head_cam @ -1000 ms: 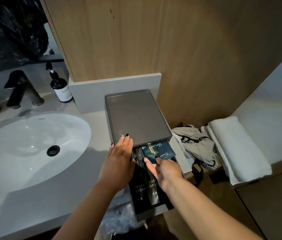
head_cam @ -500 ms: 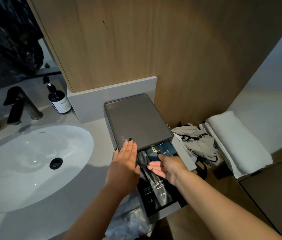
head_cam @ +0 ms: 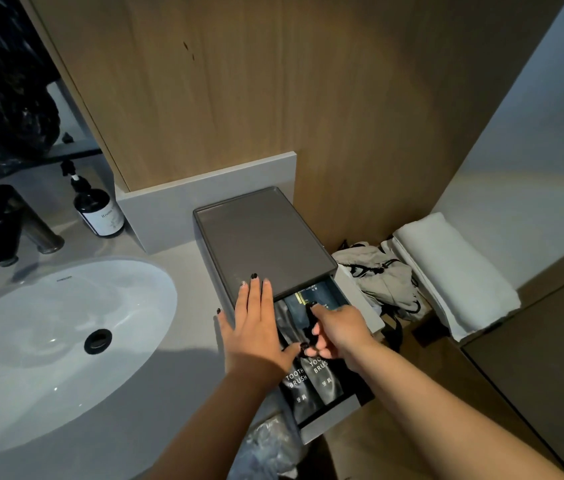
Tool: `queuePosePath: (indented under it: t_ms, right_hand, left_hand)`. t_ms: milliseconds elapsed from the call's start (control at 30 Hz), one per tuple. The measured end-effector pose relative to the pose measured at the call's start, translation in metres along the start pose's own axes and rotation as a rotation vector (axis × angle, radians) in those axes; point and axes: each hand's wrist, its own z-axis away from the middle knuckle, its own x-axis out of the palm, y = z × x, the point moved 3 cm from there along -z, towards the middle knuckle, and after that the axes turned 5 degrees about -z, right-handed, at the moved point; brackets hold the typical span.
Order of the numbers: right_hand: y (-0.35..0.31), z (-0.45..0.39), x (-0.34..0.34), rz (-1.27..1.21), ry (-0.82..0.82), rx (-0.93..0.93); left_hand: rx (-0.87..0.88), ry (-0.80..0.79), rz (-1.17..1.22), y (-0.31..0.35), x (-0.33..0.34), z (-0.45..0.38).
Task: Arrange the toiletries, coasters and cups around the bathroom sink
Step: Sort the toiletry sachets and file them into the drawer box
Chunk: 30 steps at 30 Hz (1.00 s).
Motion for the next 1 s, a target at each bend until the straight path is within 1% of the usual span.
queuePosePath:
  t_ms: [33, 100, 133, 167, 200, 233, 300, 433, 533, 567, 633, 667, 700, 733, 767, 800, 933, 1000]
  right_hand:
    - [-0.001, 0.001, -0.004, 0.142, 0.042, -0.157]
    - [-0.004, 0.006, -0.011, 0.571, 0.158, -0.543]
    - [-0.005, 0.009, -0.011, 0.765, 0.166, -0.697]
    - [-0.004, 0.009, -0.010, 0.918, 0.134, -0.805]
    - [-0.001, 0.007, -0.009, 1.017, 0.072, -0.866]
    - [0.001, 0.004, -0.007, 1.064, 0.011, -0.883]
    - [0.002, 0.000, -0.003, 1.105, -0.050, -0.853]
    - [0.002, -0.009, 0.004, 1.169, -0.056, -0.772]
    - [0.001, -0.012, 0.004, 1.129, -0.063, -0.786]
    - [0.001, -0.011, 0.003, 1.105, -0.071, -0.800]
    - [0.002, -0.004, -0.004, 1.051, -0.079, -0.851]
    - [0.003, 0.002, -0.010, 1.032, -0.070, -0.885]
    - [0.004, 0.010, -0.017, 1.019, -0.051, -0.913]
    - [0.007, 0.016, -0.023, 1.009, -0.033, -0.919]
    - [0.010, 0.023, -0.030, 1.002, -0.023, -0.898]
    - [0.013, 0.028, -0.036, 1.002, -0.027, -0.853]
    - [0.023, 0.037, -0.043, 1.054, -0.083, -0.669]
    - [0.026, 0.040, -0.042, 1.109, -0.072, -0.611]
  left_hand:
    - [-0.002, -0.002, 0.004, 0.000, 0.000, 0.000]
    - [-0.001, -0.007, 0.027, 0.000, 0.001, -0.001]
    - [0.001, -0.014, 0.034, 0.000, 0.002, -0.001]
    - [0.003, -0.019, 0.037, 0.000, 0.001, -0.001]
    - [0.003, -0.020, 0.040, 0.000, 0.001, -0.001]
    - [0.002, -0.019, 0.048, -0.001, 0.001, -0.001]
    - [0.011, -0.021, 0.053, -0.003, 0.001, -0.001]
    - [0.053, 0.006, 0.083, -0.008, -0.004, 0.000]
    - [0.116, 0.065, 0.176, -0.016, -0.004, 0.002]
    - [0.134, 0.132, 0.240, -0.019, -0.005, 0.005]
    - [0.187, 0.368, 0.326, -0.025, -0.013, 0.015]
    - [0.240, 0.496, 0.315, -0.026, -0.015, 0.022]
    - [0.289, 0.577, 0.282, -0.025, -0.016, 0.027]
    - [0.320, 0.591, 0.253, -0.022, -0.014, 0.030]
    - [0.329, 0.554, 0.221, -0.018, -0.013, 0.032]
    - [0.312, 0.481, 0.183, -0.012, -0.011, 0.031]
    - [0.135, 0.102, -0.018, 0.011, -0.003, 0.023]
    - [0.096, 0.002, -0.120, 0.017, 0.000, 0.021]
